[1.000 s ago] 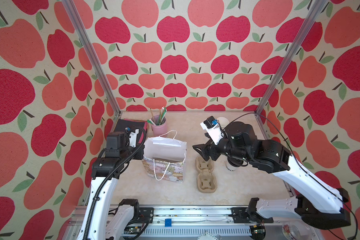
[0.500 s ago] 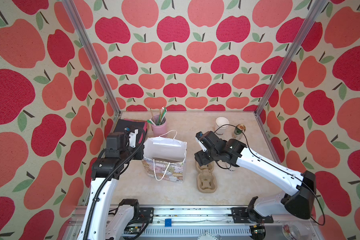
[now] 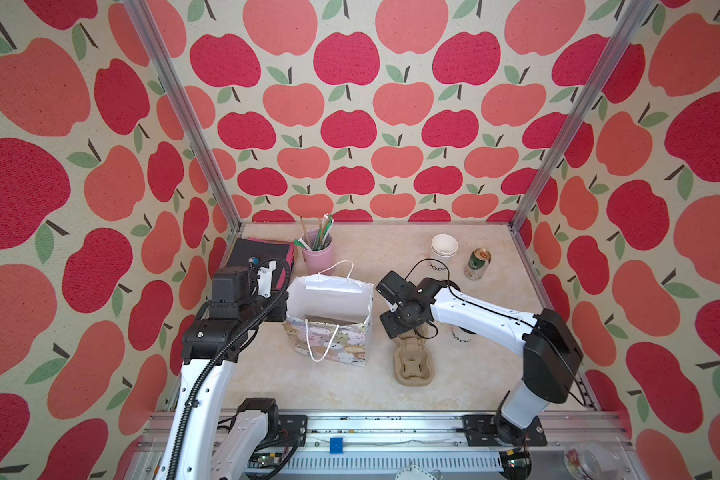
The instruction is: Pack the takeout coffee
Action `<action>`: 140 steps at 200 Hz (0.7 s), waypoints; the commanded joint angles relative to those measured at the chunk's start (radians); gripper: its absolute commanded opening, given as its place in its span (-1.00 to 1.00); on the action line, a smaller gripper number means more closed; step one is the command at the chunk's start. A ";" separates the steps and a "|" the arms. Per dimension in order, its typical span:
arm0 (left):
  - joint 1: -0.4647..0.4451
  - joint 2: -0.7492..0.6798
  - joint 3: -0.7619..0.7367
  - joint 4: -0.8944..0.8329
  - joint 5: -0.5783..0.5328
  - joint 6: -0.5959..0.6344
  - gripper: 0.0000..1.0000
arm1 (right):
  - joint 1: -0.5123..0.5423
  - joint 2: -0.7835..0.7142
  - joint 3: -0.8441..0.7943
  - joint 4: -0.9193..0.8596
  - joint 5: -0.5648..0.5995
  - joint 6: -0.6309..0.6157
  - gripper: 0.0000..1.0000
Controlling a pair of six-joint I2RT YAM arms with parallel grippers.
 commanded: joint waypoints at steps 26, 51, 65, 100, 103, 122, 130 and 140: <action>0.005 -0.006 -0.022 -0.007 -0.012 -0.008 -1.00 | -0.007 0.050 0.003 0.003 -0.016 -0.017 -0.03; 0.006 -0.004 -0.024 -0.003 -0.010 -0.009 -1.00 | -0.013 0.060 -0.003 -0.008 -0.024 -0.041 -0.21; 0.006 -0.004 -0.025 -0.002 -0.009 -0.009 -1.00 | -0.018 0.058 -0.013 -0.016 -0.022 -0.051 -0.28; 0.006 -0.001 -0.028 0.000 -0.009 -0.009 -1.00 | -0.036 0.023 -0.058 -0.021 -0.016 -0.067 -0.40; 0.006 -0.001 -0.028 0.001 -0.009 -0.009 -1.00 | -0.037 0.019 -0.062 -0.021 -0.017 -0.069 -0.41; 0.006 -0.001 -0.030 0.003 -0.006 -0.012 -1.00 | -0.045 -0.002 -0.087 -0.023 -0.020 -0.082 -0.43; 0.006 0.000 -0.029 0.003 -0.006 -0.014 -1.00 | -0.048 -0.013 -0.097 -0.023 -0.022 -0.088 -0.44; 0.006 -0.001 -0.030 0.003 -0.004 -0.014 -1.00 | -0.052 -0.024 -0.111 -0.027 -0.019 -0.093 -0.45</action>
